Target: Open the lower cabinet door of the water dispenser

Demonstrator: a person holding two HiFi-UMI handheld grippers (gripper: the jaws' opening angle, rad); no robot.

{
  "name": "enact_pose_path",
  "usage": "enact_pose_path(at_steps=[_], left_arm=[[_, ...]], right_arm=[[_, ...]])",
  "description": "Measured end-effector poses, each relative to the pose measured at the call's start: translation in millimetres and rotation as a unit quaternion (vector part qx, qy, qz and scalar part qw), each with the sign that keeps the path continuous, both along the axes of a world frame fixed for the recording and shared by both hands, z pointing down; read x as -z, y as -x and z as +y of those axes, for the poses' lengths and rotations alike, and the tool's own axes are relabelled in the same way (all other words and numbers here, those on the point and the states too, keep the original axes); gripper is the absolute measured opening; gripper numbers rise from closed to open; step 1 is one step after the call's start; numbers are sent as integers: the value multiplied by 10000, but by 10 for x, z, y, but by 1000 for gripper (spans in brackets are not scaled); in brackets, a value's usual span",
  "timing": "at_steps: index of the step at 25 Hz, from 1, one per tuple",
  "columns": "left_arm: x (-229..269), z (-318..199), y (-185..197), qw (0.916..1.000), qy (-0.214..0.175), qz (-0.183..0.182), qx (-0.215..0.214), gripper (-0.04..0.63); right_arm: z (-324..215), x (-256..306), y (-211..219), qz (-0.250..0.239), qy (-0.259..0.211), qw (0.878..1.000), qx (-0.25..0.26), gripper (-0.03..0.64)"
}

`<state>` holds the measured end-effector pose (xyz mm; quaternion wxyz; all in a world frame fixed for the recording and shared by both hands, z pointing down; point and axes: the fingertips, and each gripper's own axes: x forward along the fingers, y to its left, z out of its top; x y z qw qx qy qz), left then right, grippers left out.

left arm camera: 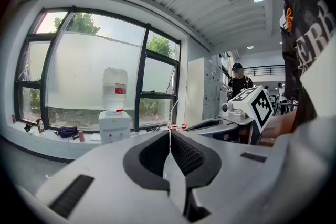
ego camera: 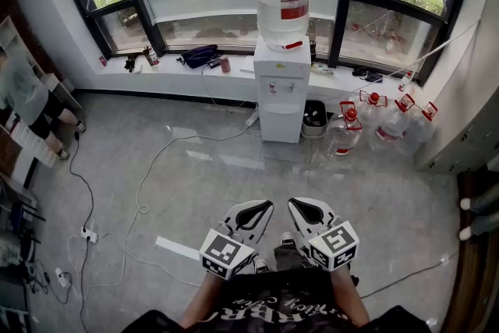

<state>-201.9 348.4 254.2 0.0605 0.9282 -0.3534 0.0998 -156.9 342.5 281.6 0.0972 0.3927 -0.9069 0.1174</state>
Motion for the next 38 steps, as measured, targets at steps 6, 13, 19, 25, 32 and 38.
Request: enact_pose_path(at_steps=[6,13,19,25,32,38], left_arm=[[-51,147,79,9999,-1,20,-134,17],[-89,281,170,9998,42,58,-176,17],[-210,384,195,9993,150,185,-286,17],[-293,356,177,9987,275,291,-325,17],[-395,0,139,9989,388,269,-39,17],[-471,-666,-60,9980,531,216,256,17]], right_arm=[[110,-11,93,-38,-12,10000,-38,14],[231,-28,153,-190,34,9997,-162,14],[364,-136,168,-145,159,9994,-279,14],[380,-255,132,-38,329,9989,-326,14],[52,-354,-13,-110,442,9987,-214,14],[-644,-352,-372,-138,419,9989,-126,14]])
